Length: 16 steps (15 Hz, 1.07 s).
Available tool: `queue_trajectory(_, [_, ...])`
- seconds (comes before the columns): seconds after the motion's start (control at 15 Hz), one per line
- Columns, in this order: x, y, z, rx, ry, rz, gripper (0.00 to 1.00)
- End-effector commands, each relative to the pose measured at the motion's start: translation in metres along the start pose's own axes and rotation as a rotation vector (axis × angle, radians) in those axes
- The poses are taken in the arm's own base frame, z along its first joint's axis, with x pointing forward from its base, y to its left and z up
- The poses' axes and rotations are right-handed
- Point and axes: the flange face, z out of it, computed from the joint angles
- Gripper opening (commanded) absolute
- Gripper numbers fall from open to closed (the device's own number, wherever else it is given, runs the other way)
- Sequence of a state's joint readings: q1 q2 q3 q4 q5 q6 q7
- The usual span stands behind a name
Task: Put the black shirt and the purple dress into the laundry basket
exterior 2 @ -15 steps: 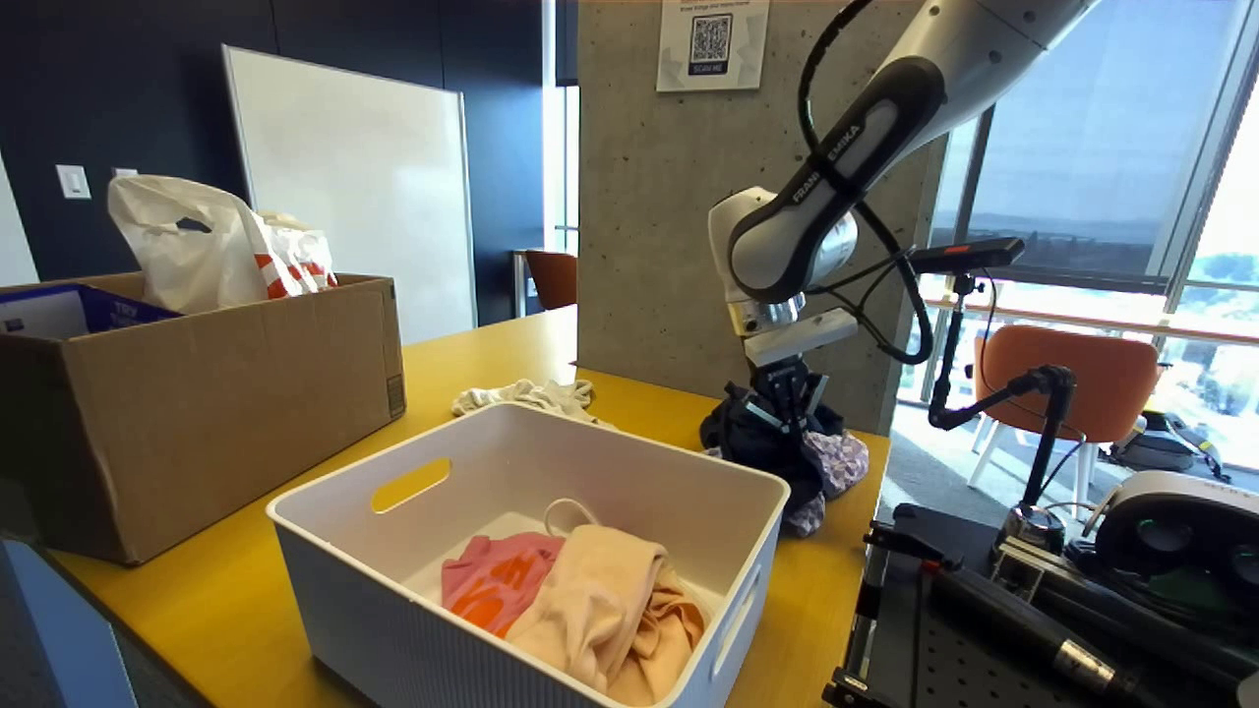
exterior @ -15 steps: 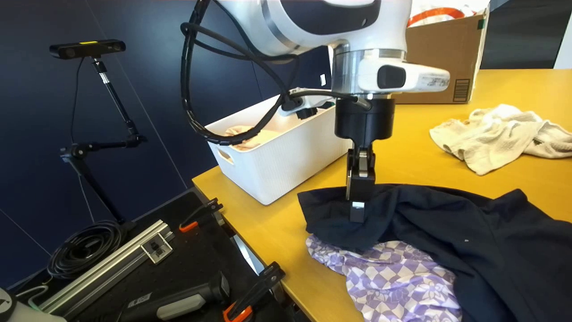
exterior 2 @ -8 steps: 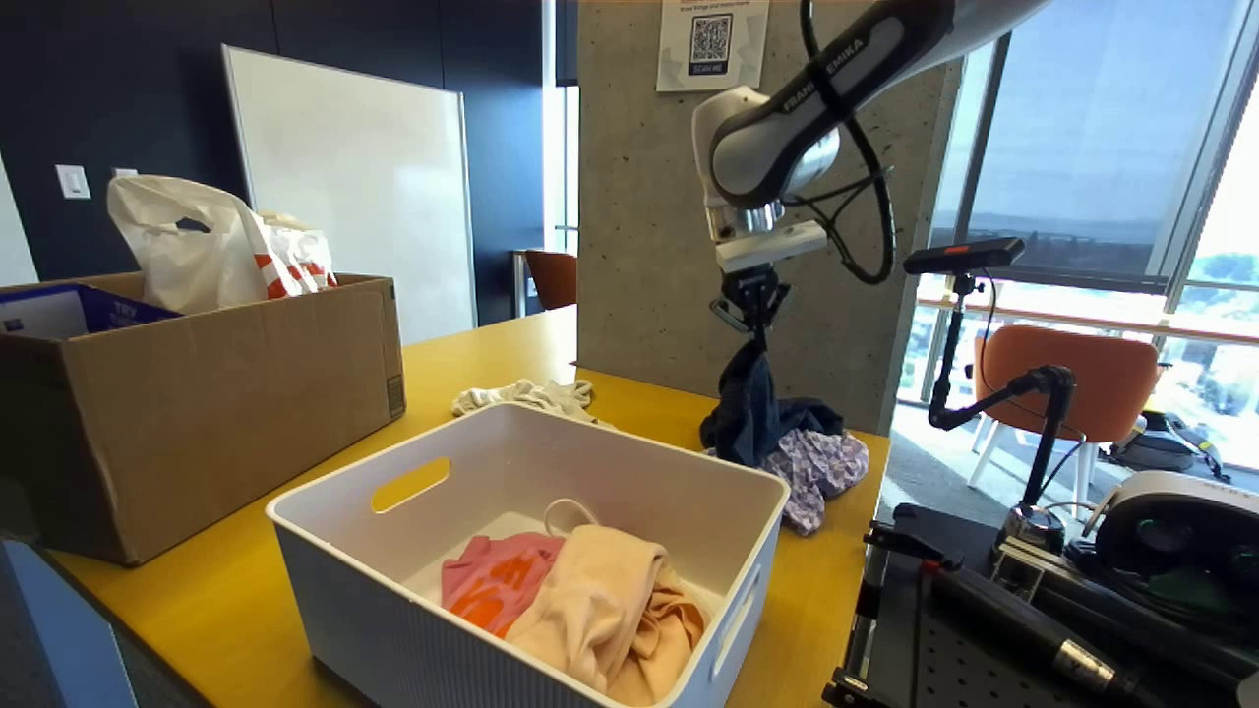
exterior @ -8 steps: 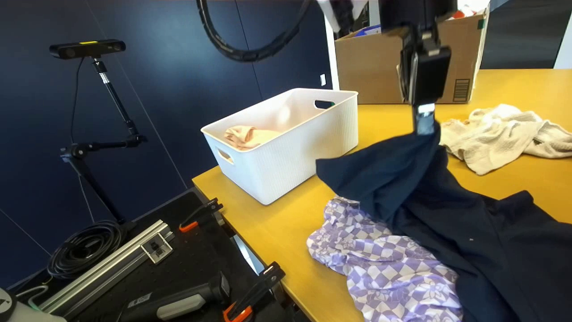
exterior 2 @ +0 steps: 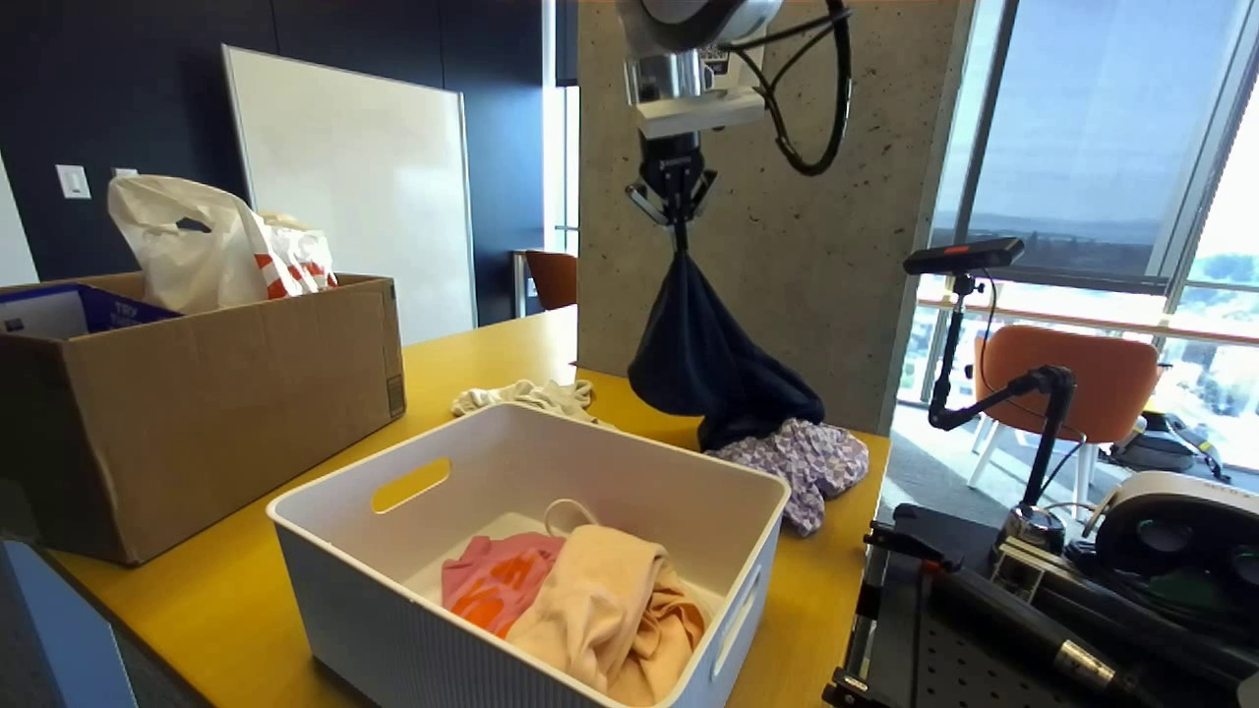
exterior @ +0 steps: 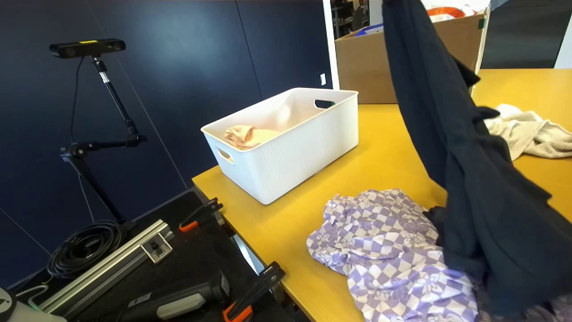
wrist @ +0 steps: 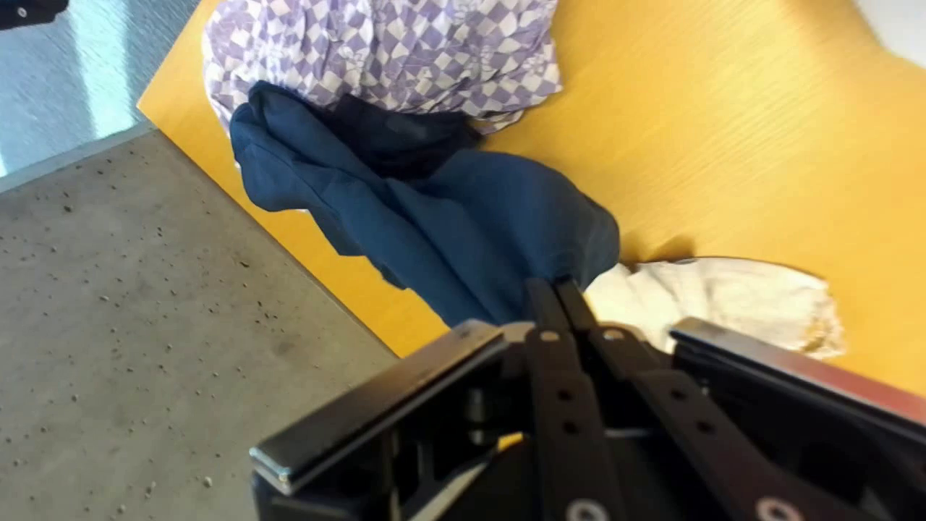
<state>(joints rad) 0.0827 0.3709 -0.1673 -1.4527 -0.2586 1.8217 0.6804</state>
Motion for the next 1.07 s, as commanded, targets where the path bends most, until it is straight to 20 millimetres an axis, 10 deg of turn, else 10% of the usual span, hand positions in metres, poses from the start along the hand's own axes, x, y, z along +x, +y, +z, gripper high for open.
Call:
queue_trajectory(0.0, [-0.052, -0.039, -0.077, 0.017, 0.054, -0.153, 0.01])
queue_trajectory(0.6, [-0.243, -0.15, -0.253, 0.165, 0.289, -0.529, 0.08])
queue_trajectory(1.0, [-0.289, -0.184, -0.283, 0.223, 0.373, -0.622, 0.0])
